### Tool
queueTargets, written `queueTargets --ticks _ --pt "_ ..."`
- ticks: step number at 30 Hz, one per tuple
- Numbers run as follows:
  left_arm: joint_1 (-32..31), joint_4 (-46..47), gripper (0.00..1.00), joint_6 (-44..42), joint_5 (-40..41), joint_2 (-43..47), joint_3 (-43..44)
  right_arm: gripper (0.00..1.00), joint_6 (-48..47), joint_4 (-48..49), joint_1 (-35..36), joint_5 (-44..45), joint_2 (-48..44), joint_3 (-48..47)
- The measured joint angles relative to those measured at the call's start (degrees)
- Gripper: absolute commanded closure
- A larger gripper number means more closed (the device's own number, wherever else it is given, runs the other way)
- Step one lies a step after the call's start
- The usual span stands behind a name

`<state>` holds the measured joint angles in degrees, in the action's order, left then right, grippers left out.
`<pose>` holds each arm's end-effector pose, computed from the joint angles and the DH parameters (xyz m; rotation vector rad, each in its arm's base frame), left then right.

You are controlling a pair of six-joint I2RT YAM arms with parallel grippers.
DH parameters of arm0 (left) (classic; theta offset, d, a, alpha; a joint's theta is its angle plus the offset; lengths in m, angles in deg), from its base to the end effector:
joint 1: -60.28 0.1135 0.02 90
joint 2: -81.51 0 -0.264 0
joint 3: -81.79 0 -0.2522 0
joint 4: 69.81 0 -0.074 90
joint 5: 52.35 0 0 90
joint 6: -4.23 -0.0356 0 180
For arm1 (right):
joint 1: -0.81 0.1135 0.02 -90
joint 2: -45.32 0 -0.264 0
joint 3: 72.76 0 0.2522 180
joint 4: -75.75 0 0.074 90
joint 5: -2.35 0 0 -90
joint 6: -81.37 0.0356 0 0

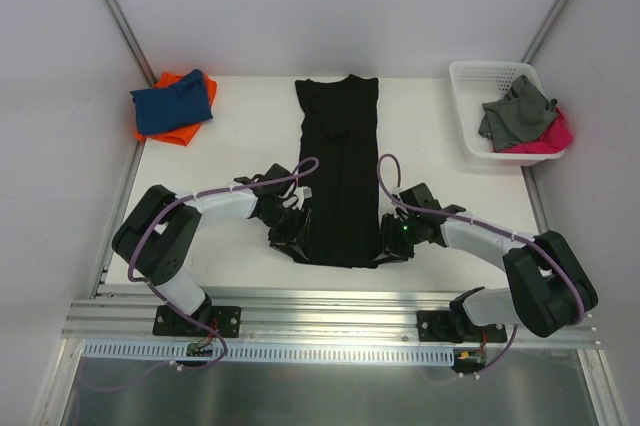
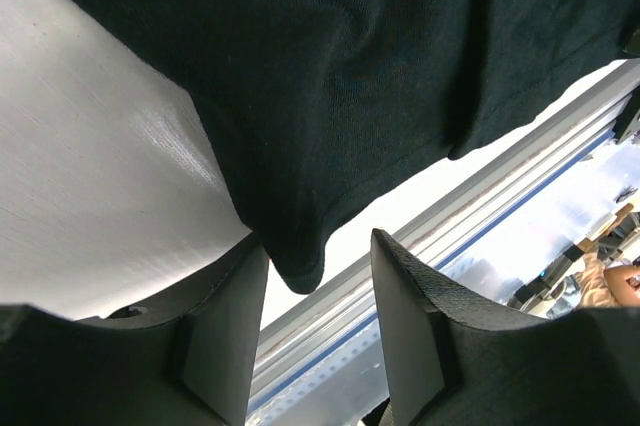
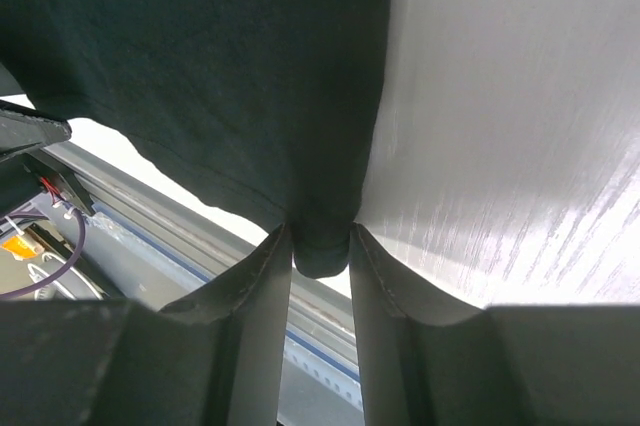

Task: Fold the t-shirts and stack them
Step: Fold the tshirt

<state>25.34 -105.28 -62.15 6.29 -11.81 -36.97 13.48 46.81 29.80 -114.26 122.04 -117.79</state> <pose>0.2262 -0.1806 0.1466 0.4475 2.8745 -0.9931 0.1898 0.1234 0.1457 -0.3340 2.7254 0.8945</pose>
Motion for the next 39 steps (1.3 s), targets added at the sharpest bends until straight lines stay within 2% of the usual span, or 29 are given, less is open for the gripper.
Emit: queueTargets --ticks 4,8,9,14,22,29,39 --pt "0.0 0.0 0.6 0.0 0.0 0.0 0.0 0.76 0.0 0.7 -0.1 -0.5 0.8 0.0" --pt "0.0 0.0 0.75 0.1 0.0 0.0 0.0 1.0 -0.2 1.1 -0.1 -0.9 0.9 0.0" --pt "0.0 0.0 0.84 0.1 0.0 0.0 0.0 1.0 -0.2 1.0 -0.1 -0.9 0.9 0.0" --pt "0.0 0.0 1.0 0.4 0.0 0.0 0.0 1.0 -0.4 0.4 -0.3 -0.8 0.3 0.0" --pt "0.0 0.0 1.0 0.4 -0.5 0.5 0.0 1.0 -2.8 -2.4 -2.9 -1.2 -5.3 -0.1" --pt "0.0 -1.6 1.0 -1.2 -1.1 6.0 0.4 1.0 -5.2 -5.4 -6.8 -2.6 -8.6 -2.1" --pt "0.0 -4.7 1.0 -6.3 -1.1 10.3 5.7 1.0 -7.8 -8.8 -8.7 -4.8 -12.3 -6.6"
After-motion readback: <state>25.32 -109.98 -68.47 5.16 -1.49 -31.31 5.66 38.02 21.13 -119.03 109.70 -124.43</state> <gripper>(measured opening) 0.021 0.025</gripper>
